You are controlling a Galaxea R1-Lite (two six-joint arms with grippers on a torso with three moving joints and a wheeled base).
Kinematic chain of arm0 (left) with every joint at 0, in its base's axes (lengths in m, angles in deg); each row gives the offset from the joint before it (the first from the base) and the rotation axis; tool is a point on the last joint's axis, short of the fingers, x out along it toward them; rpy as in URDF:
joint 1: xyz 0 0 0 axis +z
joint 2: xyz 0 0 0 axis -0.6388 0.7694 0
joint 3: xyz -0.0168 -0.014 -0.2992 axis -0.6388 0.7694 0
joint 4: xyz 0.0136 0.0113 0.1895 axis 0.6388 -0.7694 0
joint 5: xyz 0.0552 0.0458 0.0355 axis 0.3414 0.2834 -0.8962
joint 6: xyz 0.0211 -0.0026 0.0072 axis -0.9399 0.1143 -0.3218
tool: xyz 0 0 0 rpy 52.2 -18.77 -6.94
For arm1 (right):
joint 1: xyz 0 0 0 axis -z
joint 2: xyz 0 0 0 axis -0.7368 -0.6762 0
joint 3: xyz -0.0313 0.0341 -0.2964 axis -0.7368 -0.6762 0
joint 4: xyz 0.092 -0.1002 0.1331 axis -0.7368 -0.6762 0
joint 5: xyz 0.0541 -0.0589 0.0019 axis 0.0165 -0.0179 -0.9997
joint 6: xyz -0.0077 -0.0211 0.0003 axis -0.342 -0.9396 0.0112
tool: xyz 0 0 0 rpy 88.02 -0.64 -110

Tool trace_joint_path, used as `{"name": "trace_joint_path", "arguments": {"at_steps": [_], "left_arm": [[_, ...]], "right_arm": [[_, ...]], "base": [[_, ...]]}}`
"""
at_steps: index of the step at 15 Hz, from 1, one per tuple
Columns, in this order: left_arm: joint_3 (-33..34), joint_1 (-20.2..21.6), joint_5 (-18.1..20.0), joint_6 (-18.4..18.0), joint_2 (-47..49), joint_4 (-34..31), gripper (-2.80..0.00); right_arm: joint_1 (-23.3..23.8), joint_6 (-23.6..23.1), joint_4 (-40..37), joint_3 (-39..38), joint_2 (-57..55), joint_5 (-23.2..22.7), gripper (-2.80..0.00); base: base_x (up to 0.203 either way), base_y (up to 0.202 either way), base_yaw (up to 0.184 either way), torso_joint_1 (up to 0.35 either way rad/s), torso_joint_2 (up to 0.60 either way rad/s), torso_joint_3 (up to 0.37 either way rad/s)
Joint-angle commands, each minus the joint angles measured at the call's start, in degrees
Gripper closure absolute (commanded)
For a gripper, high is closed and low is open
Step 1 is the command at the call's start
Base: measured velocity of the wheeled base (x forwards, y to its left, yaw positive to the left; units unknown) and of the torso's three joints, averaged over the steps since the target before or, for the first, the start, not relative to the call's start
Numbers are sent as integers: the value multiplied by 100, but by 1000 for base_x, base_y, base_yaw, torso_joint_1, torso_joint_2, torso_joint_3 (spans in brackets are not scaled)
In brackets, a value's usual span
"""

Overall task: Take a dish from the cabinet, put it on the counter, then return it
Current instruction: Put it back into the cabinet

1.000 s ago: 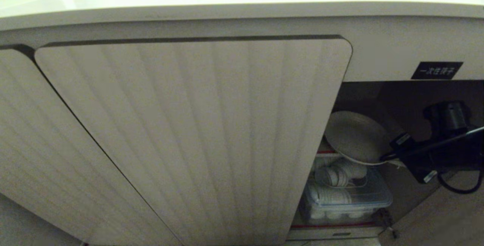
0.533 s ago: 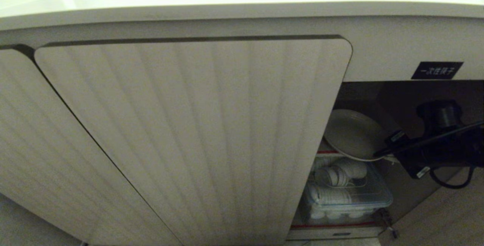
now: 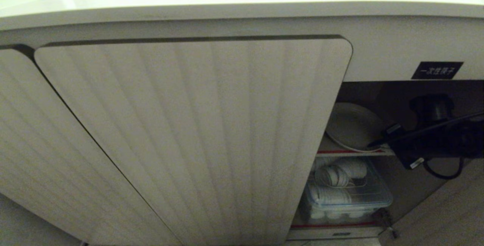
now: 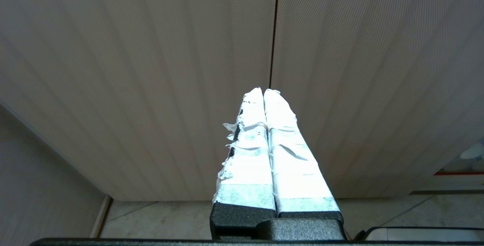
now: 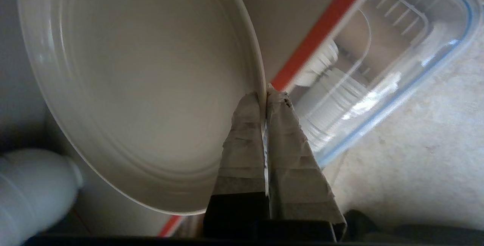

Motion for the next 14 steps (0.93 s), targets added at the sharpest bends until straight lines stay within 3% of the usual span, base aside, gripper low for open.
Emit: {"name": "trace_joint_path", "arguments": {"at_steps": [1, 8, 14], "left_arm": [[0, 0, 0, 1, -2, 0, 0], [0, 0, 0, 1, -2, 0, 0], [0, 0, 0, 1, -2, 0, 0]], "right_arm": [[1, 51, 16, 44, -56, 1, 0], [-8, 60, 384, 10, -162, 255, 0], [-52, 491, 482, 18, -215, 400, 0]], "base": [[0, 0, 0, 0, 0, 0], [0, 0, 0, 0, 0, 0], [0, 0, 0, 0, 0, 0]]}}
